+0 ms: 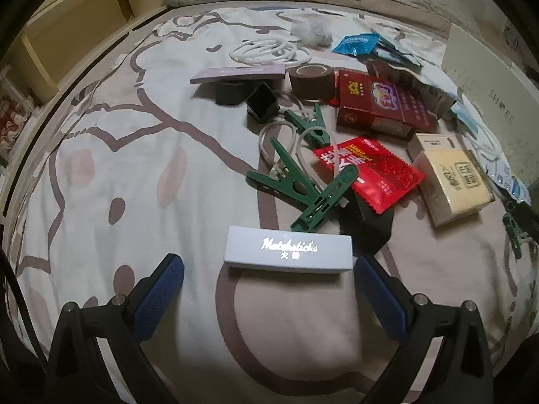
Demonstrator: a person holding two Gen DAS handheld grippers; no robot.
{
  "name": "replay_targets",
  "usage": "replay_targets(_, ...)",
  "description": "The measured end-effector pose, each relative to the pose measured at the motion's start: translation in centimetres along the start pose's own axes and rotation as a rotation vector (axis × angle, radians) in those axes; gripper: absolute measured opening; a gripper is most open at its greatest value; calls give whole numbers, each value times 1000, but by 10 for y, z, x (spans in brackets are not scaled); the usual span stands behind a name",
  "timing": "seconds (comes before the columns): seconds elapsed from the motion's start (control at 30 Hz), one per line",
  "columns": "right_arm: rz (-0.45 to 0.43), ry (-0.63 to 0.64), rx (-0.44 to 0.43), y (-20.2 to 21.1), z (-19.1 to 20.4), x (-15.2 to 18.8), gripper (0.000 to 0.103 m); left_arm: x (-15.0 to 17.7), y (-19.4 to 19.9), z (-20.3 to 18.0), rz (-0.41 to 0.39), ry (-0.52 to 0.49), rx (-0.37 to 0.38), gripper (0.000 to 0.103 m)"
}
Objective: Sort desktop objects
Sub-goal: 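Close the left gripper on the white Matchsticks box while the right tool aligns over the tissue pack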
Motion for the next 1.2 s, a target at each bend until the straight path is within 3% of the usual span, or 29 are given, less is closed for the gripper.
replay_targets(0.5, -126, -143, -130, 18, 24, -29, 103, 9, -6, 0, -22, 35, 29, 103)
replay_targets(0.8, -157, -173, -124, 3, 42, -20, 103, 11, -6, 2, -45, 54, 45, 103)
replay_targets(1.2, -66, -111, -111, -31, 69, -3, 103, 9, -2, 3, -71, 73, 43, 103)
Point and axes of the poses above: each gripper's, at about its wrist camera, not at the fingertips, and y roughly against the way its jaws point, z to its left, x to its underside, the point moved 6 cm from there along -y, roughly the way its jaws point, and after that the axes turned 14 degrees about -z, right-handed, at the moved point
